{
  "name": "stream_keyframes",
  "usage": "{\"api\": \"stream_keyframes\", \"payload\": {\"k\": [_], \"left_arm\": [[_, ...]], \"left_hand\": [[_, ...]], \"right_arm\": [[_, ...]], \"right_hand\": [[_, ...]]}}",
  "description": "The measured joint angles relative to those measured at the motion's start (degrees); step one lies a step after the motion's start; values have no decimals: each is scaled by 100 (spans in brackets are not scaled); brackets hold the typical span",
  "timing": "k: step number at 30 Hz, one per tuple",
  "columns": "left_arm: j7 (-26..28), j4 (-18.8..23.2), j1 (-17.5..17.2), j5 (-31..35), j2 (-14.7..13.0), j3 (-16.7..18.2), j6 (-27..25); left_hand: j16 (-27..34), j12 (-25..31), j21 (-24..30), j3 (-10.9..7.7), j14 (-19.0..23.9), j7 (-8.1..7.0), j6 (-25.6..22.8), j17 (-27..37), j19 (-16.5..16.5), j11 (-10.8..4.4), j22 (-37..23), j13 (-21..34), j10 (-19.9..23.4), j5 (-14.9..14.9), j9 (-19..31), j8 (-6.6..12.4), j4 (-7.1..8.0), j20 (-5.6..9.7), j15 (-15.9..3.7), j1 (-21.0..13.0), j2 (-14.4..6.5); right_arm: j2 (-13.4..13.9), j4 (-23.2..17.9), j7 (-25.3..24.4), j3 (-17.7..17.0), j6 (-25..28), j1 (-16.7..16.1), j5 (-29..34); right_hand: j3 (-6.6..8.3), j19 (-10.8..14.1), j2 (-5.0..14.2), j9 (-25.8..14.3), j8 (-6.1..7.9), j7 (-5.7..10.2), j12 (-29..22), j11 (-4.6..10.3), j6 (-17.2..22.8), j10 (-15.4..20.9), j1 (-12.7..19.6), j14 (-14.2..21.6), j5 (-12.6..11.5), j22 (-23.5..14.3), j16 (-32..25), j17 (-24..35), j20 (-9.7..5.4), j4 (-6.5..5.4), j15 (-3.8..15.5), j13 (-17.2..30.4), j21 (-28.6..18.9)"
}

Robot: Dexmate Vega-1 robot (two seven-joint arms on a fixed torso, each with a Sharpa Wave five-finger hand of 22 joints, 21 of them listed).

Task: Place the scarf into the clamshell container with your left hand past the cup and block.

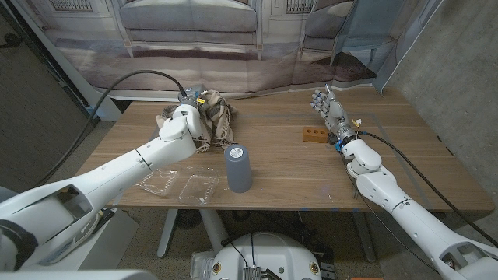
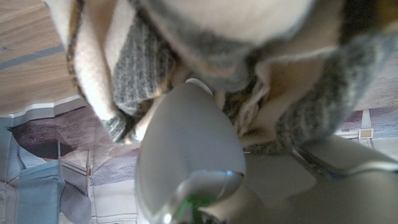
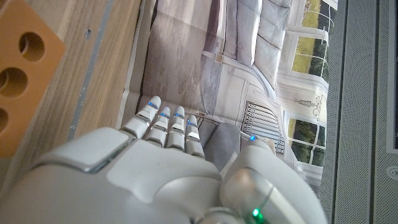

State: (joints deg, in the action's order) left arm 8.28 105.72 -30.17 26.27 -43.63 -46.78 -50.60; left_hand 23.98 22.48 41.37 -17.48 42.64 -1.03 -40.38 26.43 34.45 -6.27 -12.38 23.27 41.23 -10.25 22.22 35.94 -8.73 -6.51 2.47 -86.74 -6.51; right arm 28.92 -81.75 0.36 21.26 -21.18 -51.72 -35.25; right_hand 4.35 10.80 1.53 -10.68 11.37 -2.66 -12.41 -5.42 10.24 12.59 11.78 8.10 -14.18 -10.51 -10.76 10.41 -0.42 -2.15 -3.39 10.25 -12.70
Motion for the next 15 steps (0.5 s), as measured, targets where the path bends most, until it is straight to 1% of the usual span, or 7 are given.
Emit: {"api": "stream_keyframes", "payload": {"k": [6, 10, 15], "left_arm": [[16, 207, -63, 127, -67, 61, -154], [16, 304, -92, 210, -87, 84, -251], [-4, 393, -123, 257, -123, 134, -343]], "left_hand": [[-4, -2, 68, -15, 4, 1, 0, 1, 0, 30, 0, 33, 32, -1, 19, 4, -15, 0, 0, 0, 0], [-8, -3, 109, -15, 5, 1, 0, 2, -31, 30, 1, 50, 32, -1, 26, 4, -15, 31, -1, -4, 4], [-10, -4, 167, -16, 13, 17, -16, 3, -31, 23, 19, 83, 38, -45, 26, 10, -15, 31, -10, -71, 71]], "right_arm": [[-31, 51, 49, 18, -47, 52, 2], [-45, 76, 79, 23, -74, 67, 1], [-60, 118, 109, 31, -86, 91, -9]], "right_hand": [[0, 0, 0, 0, 0, 0, 0, 0, 0, 0, 0, 0, 0, 0, 0, 0, 0, 0, 0, 0, 23], [0, 0, 0, 0, 0, 0, 0, 0, 0, 0, 0, 0, 0, 0, 0, 0, 0, 0, 0, 0, 22], [0, 0, 0, 0, 0, 0, 0, 0, 0, 0, 0, 0, 0, 0, 0, 0, 0, 0, 1, 0, 22]]}}
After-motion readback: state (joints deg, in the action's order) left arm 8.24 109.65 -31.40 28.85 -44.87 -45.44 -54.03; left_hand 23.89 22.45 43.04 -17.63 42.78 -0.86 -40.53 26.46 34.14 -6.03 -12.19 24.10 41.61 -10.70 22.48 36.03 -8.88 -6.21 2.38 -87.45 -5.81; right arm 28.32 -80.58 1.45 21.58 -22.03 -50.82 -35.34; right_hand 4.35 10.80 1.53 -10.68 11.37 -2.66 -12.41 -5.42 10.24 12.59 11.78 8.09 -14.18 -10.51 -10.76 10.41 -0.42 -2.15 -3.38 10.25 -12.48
